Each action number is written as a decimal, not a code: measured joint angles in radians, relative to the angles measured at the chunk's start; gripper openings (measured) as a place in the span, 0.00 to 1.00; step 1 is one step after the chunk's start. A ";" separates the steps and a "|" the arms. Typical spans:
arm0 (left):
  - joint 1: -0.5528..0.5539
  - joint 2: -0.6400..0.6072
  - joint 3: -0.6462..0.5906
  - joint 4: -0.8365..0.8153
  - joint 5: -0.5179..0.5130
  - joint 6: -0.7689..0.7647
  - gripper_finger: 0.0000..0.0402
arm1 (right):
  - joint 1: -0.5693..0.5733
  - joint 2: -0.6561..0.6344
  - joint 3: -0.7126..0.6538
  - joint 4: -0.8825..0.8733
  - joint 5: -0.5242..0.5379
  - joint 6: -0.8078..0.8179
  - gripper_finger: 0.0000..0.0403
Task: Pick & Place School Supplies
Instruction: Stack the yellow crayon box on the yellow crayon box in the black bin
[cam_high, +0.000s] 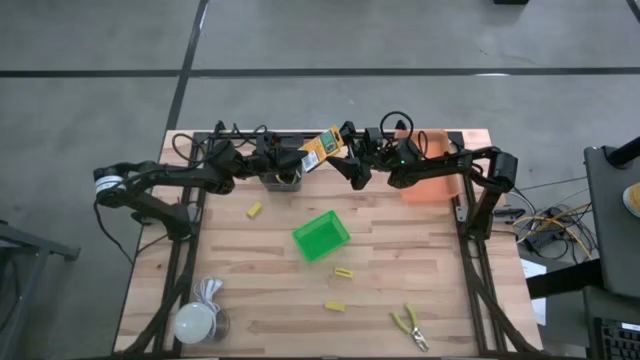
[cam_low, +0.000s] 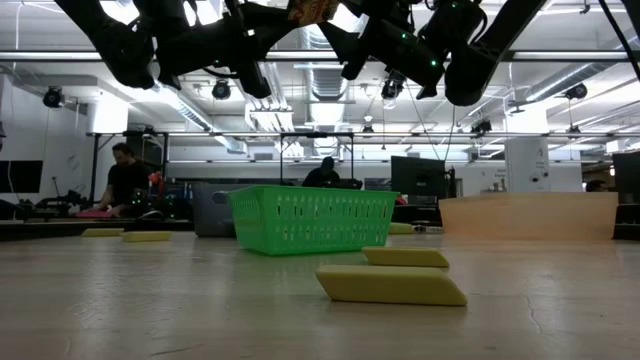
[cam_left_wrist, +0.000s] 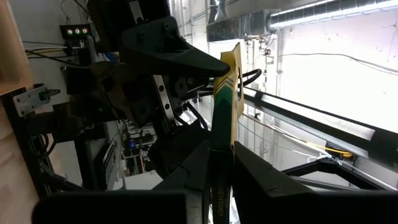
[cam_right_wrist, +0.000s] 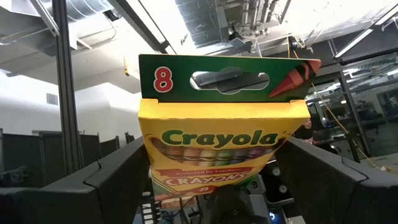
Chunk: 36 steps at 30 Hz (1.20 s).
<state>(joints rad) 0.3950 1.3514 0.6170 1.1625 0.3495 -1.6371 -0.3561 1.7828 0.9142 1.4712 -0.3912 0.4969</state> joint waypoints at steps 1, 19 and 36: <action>0.000 0.000 0.000 0.000 0.000 0.000 0.11 | 0.000 0.000 0.000 0.000 0.000 0.000 0.81; 0.000 0.001 0.000 -0.003 -0.011 0.008 0.17 | 0.000 0.001 0.000 -0.001 0.000 -0.002 0.81; 0.000 0.001 0.000 0.000 -0.011 0.013 0.15 | 0.000 0.001 0.000 -0.001 0.000 -0.002 0.81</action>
<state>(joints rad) 0.3946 1.3525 0.6170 1.1630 0.3382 -1.6241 -0.3561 1.7836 0.9142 1.4704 -0.3912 0.4946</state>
